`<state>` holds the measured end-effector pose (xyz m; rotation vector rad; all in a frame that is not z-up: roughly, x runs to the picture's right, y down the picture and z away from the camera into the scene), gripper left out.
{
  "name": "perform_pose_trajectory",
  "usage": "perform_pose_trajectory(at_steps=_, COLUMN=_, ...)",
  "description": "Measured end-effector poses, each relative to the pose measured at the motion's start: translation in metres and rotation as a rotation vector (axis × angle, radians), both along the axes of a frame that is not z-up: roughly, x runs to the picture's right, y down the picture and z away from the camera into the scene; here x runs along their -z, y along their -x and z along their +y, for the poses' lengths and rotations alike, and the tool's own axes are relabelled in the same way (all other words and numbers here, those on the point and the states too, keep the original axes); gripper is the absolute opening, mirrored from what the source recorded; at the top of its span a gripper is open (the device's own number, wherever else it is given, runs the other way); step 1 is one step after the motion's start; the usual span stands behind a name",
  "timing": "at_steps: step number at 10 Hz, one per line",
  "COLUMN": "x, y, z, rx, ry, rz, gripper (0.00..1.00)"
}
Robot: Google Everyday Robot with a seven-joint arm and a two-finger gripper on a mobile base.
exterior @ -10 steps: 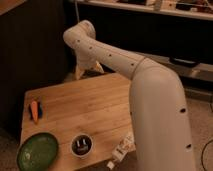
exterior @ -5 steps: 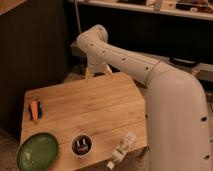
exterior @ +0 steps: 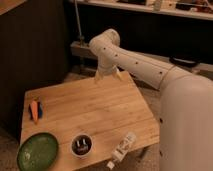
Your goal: Move the arm in a circular motion
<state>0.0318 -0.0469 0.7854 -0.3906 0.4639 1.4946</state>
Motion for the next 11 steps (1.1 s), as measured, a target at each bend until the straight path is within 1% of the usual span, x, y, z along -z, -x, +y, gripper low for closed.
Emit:
perform_pose_trajectory(at_steps=2, x=-0.001, y=-0.016, z=0.005, rx=-0.03, ry=0.001, rz=0.02, gripper=0.8)
perform_pose_trajectory(at_steps=4, x=-0.003, y=-0.04, z=0.014, rx=-0.076, ry=0.002, rz=0.05, gripper=0.8)
perform_pose_trajectory(at_steps=8, x=-0.005, y=-0.079, z=0.027, rx=-0.152, ry=0.005, rz=0.099, gripper=0.8)
perform_pose_trajectory(at_steps=9, x=-0.005, y=-0.089, z=0.03, rx=-0.179, ry=-0.003, rz=0.11, gripper=0.8)
perform_pose_trajectory(at_steps=10, x=0.001, y=-0.104, z=0.04, rx=-0.232, ry=-0.03, rz=0.106, gripper=0.8)
perform_pose_trajectory(at_steps=11, x=0.012, y=-0.119, z=0.051, rx=-0.27, ry=-0.057, rz=0.101, gripper=0.8)
